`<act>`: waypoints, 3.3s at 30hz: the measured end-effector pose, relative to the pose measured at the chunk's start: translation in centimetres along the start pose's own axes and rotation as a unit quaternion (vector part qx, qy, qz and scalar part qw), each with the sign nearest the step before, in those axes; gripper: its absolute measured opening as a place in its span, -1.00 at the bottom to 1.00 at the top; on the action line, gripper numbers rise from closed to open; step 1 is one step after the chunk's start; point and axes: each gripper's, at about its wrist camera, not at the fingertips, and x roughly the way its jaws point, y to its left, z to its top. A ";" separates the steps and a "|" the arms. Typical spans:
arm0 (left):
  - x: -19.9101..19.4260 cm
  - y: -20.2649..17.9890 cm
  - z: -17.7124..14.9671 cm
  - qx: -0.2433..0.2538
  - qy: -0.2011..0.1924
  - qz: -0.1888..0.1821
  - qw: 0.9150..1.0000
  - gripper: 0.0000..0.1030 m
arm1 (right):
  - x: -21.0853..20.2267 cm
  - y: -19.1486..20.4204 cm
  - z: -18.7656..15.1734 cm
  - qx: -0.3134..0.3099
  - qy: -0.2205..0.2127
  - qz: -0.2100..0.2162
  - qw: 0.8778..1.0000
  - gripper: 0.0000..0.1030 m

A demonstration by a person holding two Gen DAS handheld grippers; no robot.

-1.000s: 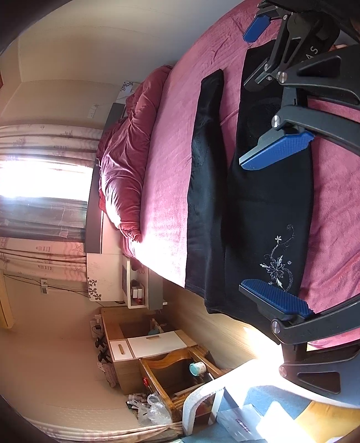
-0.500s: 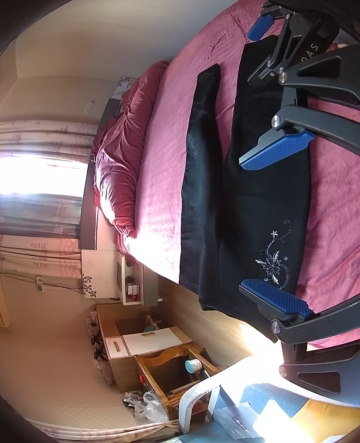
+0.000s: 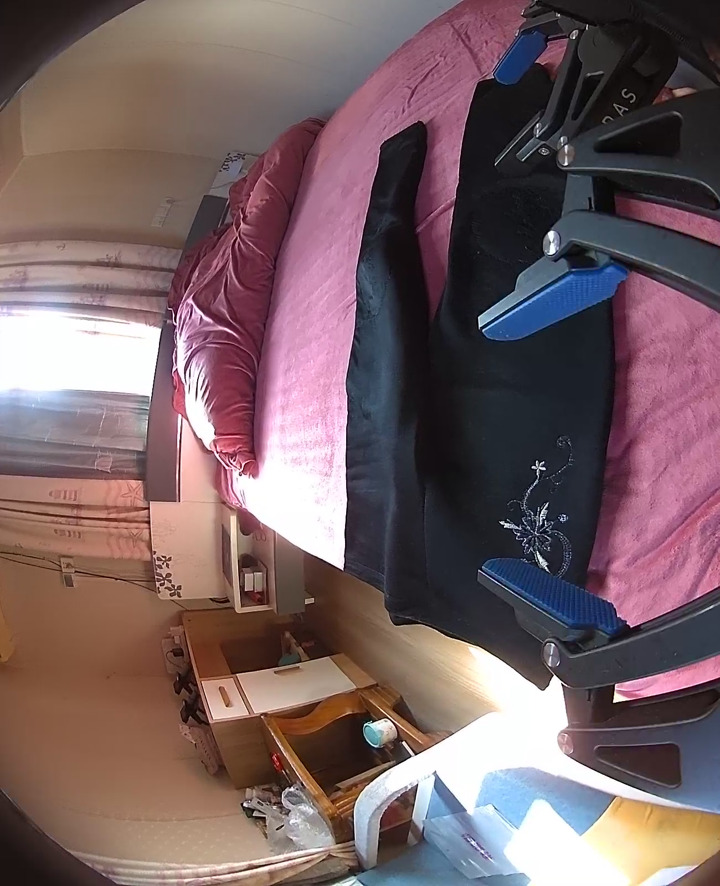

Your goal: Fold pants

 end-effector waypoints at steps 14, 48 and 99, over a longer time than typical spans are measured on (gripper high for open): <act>1.4 -0.1 -0.5 0.003 0.024 -0.004 1.000 0.61 | 2.1 -2.3 -0.9 0.042 0.032 0.025 0.998 0.99; 15.0 24.7 -9.5 -0.401 0.225 -0.035 0.887 -0.08 | 17.6 -33.5 -6.9 0.414 0.137 -0.014 0.900 0.12; 23.7 28.5 6.0 -0.394 0.215 -0.087 0.889 -0.23 | 9.8 -19.9 -3.5 0.177 0.173 0.057 0.967 0.35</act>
